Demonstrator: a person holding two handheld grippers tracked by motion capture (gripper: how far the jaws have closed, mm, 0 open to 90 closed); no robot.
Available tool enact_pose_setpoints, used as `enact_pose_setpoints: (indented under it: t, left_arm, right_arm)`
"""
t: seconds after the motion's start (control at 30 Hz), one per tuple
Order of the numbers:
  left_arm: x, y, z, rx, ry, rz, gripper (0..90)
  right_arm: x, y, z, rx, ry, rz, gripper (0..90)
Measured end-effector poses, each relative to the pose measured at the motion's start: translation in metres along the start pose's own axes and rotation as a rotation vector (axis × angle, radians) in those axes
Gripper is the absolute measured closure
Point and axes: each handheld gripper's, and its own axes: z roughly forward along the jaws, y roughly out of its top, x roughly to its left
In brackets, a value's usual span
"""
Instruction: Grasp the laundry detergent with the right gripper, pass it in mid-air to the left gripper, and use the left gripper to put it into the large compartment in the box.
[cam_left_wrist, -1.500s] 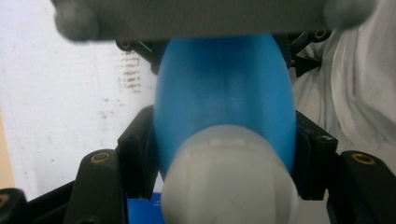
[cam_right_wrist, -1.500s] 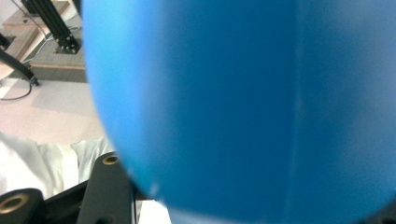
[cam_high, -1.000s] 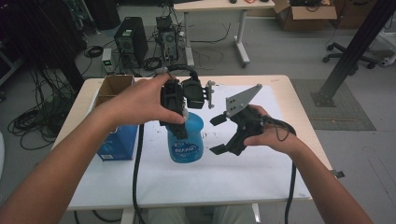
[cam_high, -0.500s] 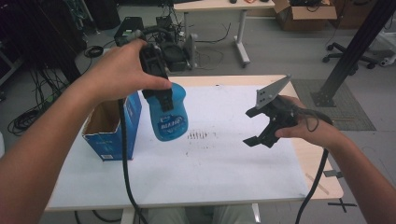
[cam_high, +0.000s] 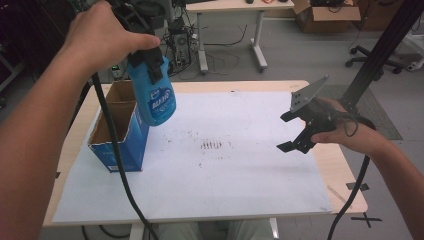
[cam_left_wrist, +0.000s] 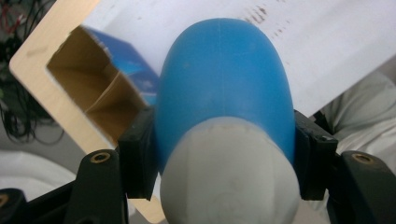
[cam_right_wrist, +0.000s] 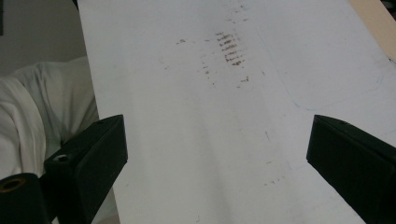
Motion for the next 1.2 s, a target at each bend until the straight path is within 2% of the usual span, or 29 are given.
enact_pose_setpoints:
  t: [0.07,0.1,0.13,0.17,0.2,0.23,0.27,0.4,0.5,0.53,0.57,0.6,0.7,0.8,0.83,0.87,1.07,1.2]
  left_arm:
    - [0.012,-0.003,-0.005,0.003,0.001,-0.059,37.8]
    - [0.012,-0.003,-0.005,0.003,0.001,-0.059,37.8]
    - [0.02,-0.006,-0.009,0.006,0.004,-0.11,37.8]
    - [0.02,-0.006,-0.009,0.006,0.004,-0.11,37.8]
    - [0.029,-0.009,-0.011,0.007,0.012,-0.169,37.8]
    - [0.029,-0.009,-0.011,0.007,0.012,-0.169,37.8]
    - [0.037,-0.012,-0.012,0.005,0.02,-0.227,37.8]
    - [0.053,-0.021,-0.014,-0.004,0.031,-0.313,37.8]
    - [0.064,-0.029,-0.017,-0.02,0.04,-0.393,37.8]
    - [0.064,-0.029,-0.017,-0.02,0.04,-0.393,37.8]
    - [0.071,-0.032,-0.017,-0.019,0.056,-0.436,37.7]
    - [0.073,-0.034,-0.016,-0.019,0.064,-0.457,37.8]
    - [0.078,-0.036,-0.014,-0.021,0.084,-0.477,37.8]
    - [0.087,-0.043,-0.007,-0.026,0.102,-0.537,37.8]
    - [0.087,-0.043,-0.007,-0.026,0.102,-0.537,37.8]
    - [0.092,-0.046,-0.002,-0.027,0.11,-0.562,37.8]
    - [0.102,-0.054,0.014,-0.016,0.123,-0.596,37.8]
    - [0.109,-0.059,0.033,-0.01,0.121,-0.611,37.8]
  right_arm:
    - [-0.003,-0.002,-0.003,0.012,-0.002,0.003,5.1]
    - [-0.004,-0.002,-0.004,0.018,-0.002,0.004,5.1]
    - [-0.005,-0.003,-0.005,0.023,-0.006,0.004,5.1]
    - [-0.006,-0.004,-0.006,0.025,-0.007,0.005,5.1]
    - [-0.007,-0.004,-0.007,0.028,-0.008,0.005,5.1]
    - [-0.008,-0.005,-0.008,0.028,-0.01,0.008,5.1]
    - [-0.009,-0.005,-0.008,0.03,-0.012,0.01,5.1]
    - [-0.01,-0.008,-0.009,0.063,-0.023,-0.003,5.7]
    - [-0.012,-0.012,-0.01,0.077,-0.018,-0.002,5.8]
    - [-0.012,-0.013,-0.01,0.078,-0.021,0.001,5.7]
    - [-0.013,-0.014,-0.011,0.074,-0.022,0.002,5.8]
    - [-0.014,-0.015,-0.011,0.071,-0.023,0.003,5.8]
    - [-0.014,-0.016,-0.011,0.071,-0.025,0.009,5.8]
    - [-0.015,-0.018,-0.011,0.072,-0.034,0.012,6.1]
    - [-0.015,-0.018,-0.011,0.072,-0.034,0.012,6.1]
    - [-0.015,-0.019,-0.012,0.067,-0.038,0.017,6.1]
    - [-0.017,-0.022,-0.01,0.073,-0.038,0.023,6.2]
    - [-0.017,-0.023,-0.007,0.074,-0.036,0.031,6.2]
